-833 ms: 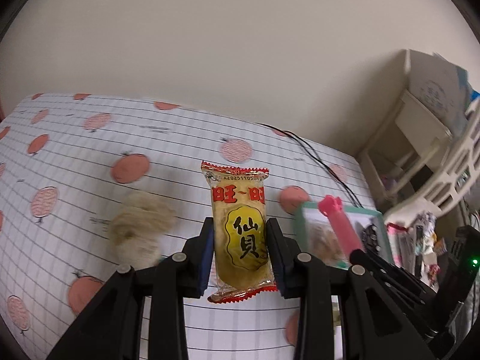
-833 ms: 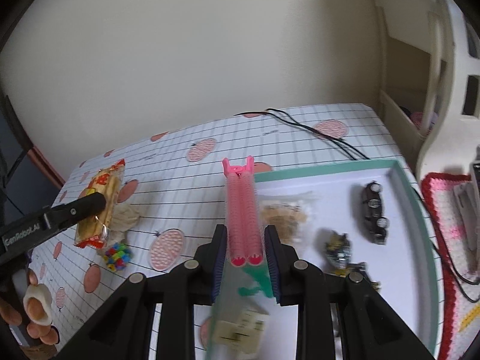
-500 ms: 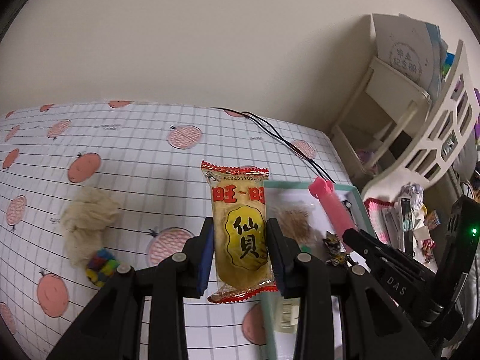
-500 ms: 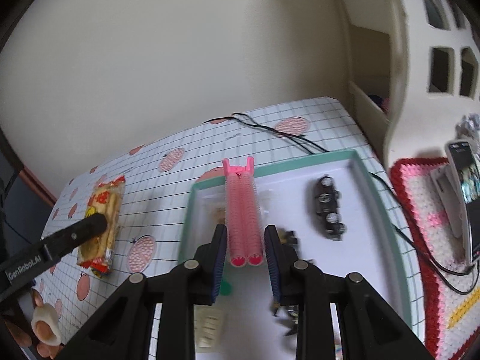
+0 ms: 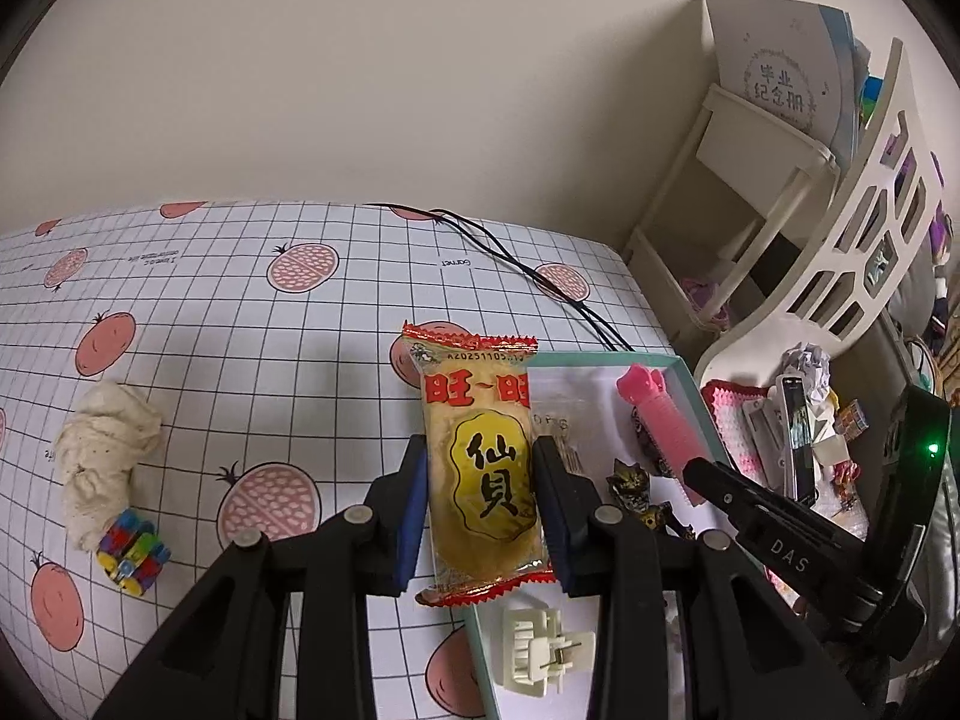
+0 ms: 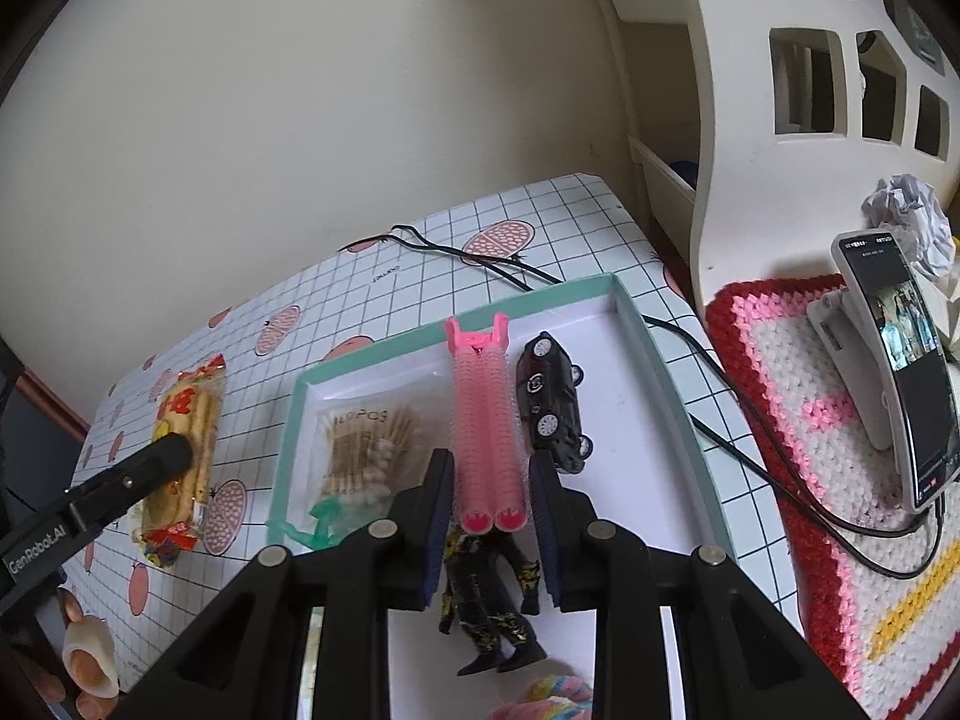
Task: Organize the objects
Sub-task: 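Lift and carry the snack packet with left gripper while right carries the pink curler toward the tray, then lower and open left gripper releasing snack packet while right releases pink curler in tray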
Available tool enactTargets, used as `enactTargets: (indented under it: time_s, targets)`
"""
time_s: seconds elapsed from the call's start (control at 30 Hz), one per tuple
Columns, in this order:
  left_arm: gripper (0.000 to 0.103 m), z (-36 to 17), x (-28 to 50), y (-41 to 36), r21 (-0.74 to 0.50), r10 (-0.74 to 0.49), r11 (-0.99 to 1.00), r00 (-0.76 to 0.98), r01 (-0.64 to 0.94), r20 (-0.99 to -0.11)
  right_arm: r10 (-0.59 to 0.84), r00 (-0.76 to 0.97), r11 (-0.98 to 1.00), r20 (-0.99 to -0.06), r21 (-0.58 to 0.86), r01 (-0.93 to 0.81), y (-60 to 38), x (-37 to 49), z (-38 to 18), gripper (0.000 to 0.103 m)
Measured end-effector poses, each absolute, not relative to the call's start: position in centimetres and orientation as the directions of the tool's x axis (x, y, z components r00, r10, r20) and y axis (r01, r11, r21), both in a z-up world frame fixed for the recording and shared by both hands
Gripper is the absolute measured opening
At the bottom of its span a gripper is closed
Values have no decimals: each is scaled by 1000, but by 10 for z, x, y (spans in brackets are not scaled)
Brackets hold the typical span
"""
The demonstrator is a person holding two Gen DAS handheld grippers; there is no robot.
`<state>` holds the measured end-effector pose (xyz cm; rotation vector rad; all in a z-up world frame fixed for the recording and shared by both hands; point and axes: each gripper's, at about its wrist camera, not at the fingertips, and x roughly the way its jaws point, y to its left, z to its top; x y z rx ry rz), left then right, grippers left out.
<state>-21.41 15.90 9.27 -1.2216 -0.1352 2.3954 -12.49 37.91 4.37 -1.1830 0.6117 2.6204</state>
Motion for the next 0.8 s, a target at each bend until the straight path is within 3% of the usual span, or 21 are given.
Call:
enactTargets:
  time_s: [0.8]
  targets:
    - [35, 47, -237, 198, -254, 406, -901, -474, -352, -782, 36, -625, -909, -780, 234, -345, 376, -124, 31, 28]
